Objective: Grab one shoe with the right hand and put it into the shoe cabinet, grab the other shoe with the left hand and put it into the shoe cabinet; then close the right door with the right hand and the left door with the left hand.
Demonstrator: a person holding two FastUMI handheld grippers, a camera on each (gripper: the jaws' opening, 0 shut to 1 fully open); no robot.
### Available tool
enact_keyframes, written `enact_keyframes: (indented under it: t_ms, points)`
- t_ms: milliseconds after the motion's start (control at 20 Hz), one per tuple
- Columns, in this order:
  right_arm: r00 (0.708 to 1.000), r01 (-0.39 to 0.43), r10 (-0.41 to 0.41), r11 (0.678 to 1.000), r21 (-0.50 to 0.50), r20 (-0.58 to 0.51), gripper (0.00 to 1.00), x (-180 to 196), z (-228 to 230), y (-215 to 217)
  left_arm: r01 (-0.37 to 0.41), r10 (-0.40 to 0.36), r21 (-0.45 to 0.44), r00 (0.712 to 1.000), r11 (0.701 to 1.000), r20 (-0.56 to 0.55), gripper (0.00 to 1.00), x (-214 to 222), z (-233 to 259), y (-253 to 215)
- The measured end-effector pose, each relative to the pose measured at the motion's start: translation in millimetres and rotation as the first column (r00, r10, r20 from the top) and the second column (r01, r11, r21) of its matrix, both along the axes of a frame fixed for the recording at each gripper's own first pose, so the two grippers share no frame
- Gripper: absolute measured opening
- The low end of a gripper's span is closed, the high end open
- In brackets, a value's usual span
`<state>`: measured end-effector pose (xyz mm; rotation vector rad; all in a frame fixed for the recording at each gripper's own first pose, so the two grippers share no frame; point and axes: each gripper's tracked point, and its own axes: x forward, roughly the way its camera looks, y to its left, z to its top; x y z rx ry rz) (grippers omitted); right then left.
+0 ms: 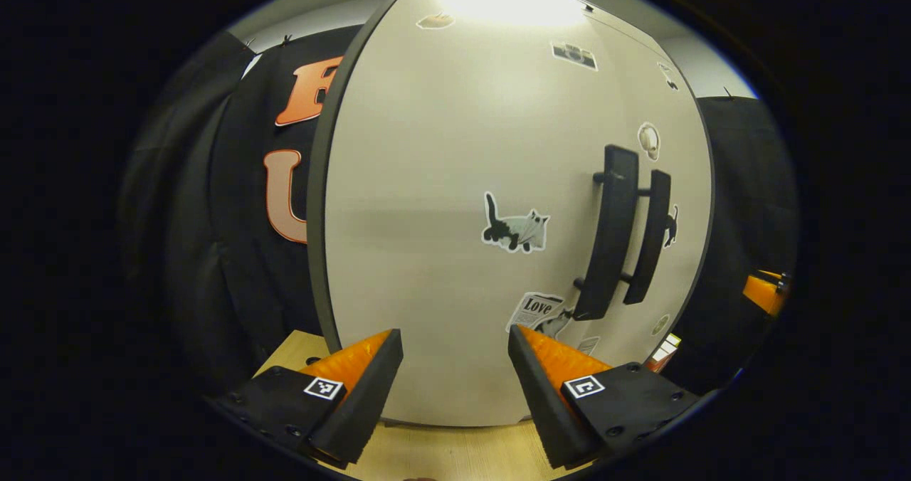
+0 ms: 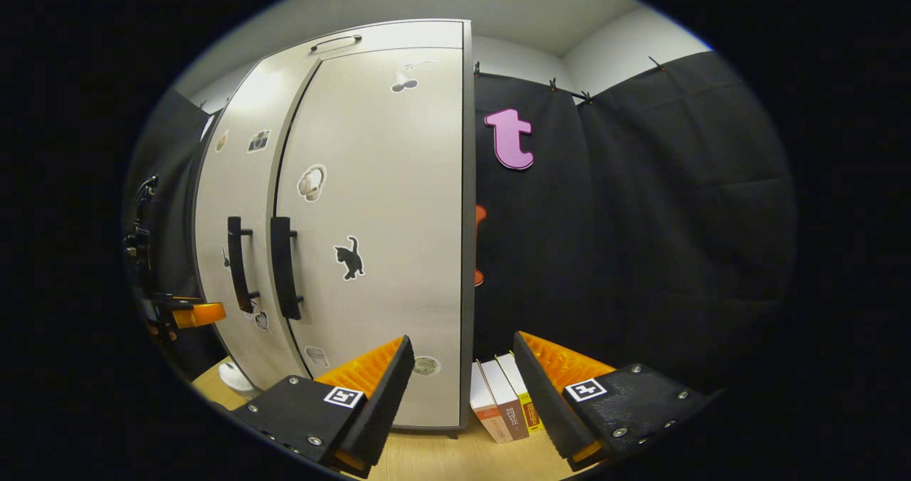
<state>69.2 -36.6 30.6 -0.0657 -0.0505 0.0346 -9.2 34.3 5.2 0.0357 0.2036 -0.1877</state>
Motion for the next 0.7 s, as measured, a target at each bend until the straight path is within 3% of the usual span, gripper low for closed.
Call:
enact_keyframes:
  t_ms: [350, 700]
  points:
    - [0.997, -0.051, 0.052, 0.998, -0.024, 0.060, 0.88, -20, 47, 5, -0.046, 0.043, 0.031, 0.994, 0.998, 0.098, 0.96, -56, 82, 29]
    - [0.994, -0.074, 0.075, 0.997, -0.026, 0.075, 0.87, -36, 62, 6, -0.099, 0.093, 0.032, 0.983, 0.995, 0.160, 0.96, -97, 127, 64]
